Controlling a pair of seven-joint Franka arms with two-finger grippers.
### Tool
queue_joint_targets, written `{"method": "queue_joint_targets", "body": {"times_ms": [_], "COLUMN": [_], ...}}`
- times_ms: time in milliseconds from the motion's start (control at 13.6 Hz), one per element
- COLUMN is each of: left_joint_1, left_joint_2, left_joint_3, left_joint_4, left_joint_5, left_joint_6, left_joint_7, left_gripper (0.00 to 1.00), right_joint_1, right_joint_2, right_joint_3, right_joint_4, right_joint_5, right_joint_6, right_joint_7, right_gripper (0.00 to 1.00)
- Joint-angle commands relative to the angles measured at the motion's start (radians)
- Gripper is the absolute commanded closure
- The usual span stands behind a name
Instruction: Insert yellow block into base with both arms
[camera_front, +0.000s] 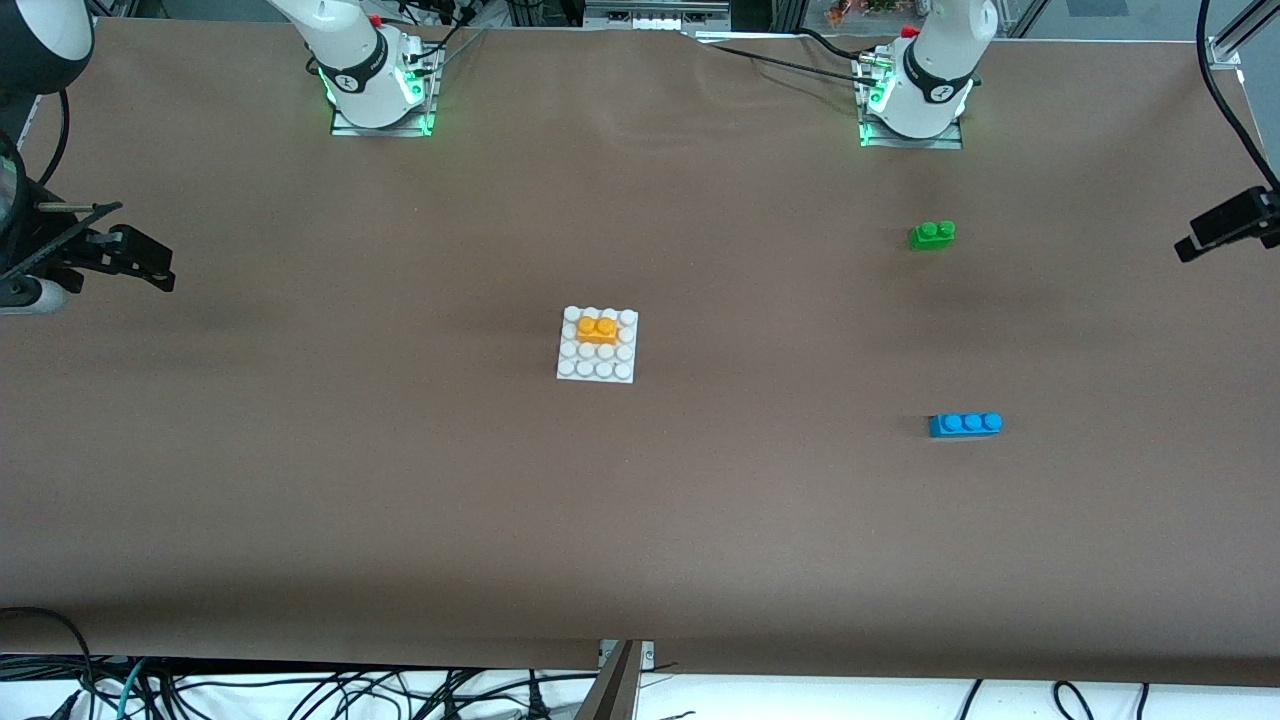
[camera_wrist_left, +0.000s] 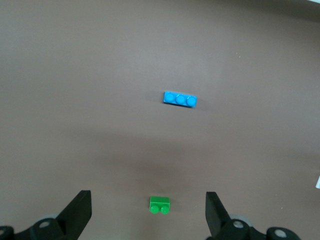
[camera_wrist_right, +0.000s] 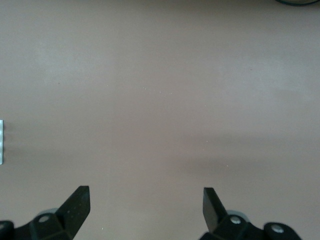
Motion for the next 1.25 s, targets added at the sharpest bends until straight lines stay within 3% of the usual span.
{"method": "queue_joint_targets", "body": {"times_ms": [0,1176], "left_joint_1": [0.003,-0.013], "left_joint_2": [-0.026,0.011], "left_joint_3": [0.000,-0.025], "left_joint_4": [-0.038,0.030], "left_joint_5": [0.003,0.000], "left_joint_6": [0.017,0.019], "left_joint_7": [0.034,0.022], "left_gripper": [0.00,0.00], "right_joint_1": [-0.010,-0.010], "right_joint_2": [0.011,0.011], "right_joint_3": [0.003,0.003], "right_joint_4": [0.028,0.028], "right_joint_5": [0.015,0.016], "right_joint_6": [-0.019,-0.019], "right_joint_7": [-0.022,-0.021], "right_gripper": [0.00,0.00]}}
